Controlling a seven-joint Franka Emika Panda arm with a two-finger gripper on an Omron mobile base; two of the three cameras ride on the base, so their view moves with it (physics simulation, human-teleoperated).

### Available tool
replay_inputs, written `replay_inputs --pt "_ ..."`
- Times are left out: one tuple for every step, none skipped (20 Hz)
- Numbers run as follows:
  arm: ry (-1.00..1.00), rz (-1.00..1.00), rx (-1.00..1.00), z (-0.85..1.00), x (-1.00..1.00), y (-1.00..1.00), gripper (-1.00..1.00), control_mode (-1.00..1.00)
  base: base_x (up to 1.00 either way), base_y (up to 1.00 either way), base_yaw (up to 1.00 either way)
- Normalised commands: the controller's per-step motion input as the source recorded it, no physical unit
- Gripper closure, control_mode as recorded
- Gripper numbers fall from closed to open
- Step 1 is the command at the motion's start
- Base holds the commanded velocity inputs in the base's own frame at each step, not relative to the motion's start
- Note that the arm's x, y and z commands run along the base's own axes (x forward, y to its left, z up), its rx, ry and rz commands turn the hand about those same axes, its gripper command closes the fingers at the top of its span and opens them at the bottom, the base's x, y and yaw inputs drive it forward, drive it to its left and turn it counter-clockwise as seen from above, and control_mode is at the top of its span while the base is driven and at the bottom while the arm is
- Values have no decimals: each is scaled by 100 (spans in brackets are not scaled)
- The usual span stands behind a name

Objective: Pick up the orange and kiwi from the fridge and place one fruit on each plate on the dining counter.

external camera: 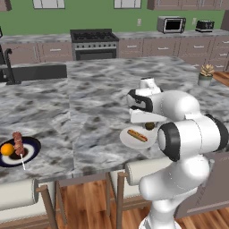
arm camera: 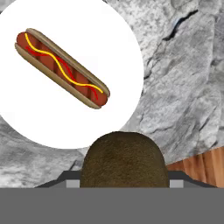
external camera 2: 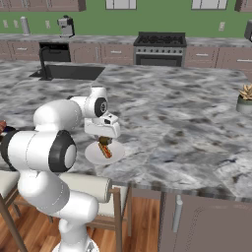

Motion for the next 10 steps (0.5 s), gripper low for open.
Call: replay_inputs --pt "17 2 0 -65 62 0 100 -100 0 0 0" --pt "18 0 0 -66 65 0 100 -100 0 0 0" --pt "18 0 0 -68 67 0 100 -100 0 0 0" --pt "15 0 0 -64 61 0 100 -100 0 0 0" --pt "9 0 0 -60 50 9 100 -100 0 0 0" --pt "9 0 0 -60 50 12 100 -100 0 0 0" --pt "8 0 0 -60 50 19 100 -100 0 0 0" --pt "7 0 0 -59 52 19 100 -100 0 0 0" --pt "6 0 0 -57 52 18 100 -100 0 0 0" --pt "3 0 0 -51 50 18 100 -100 0 0 0"
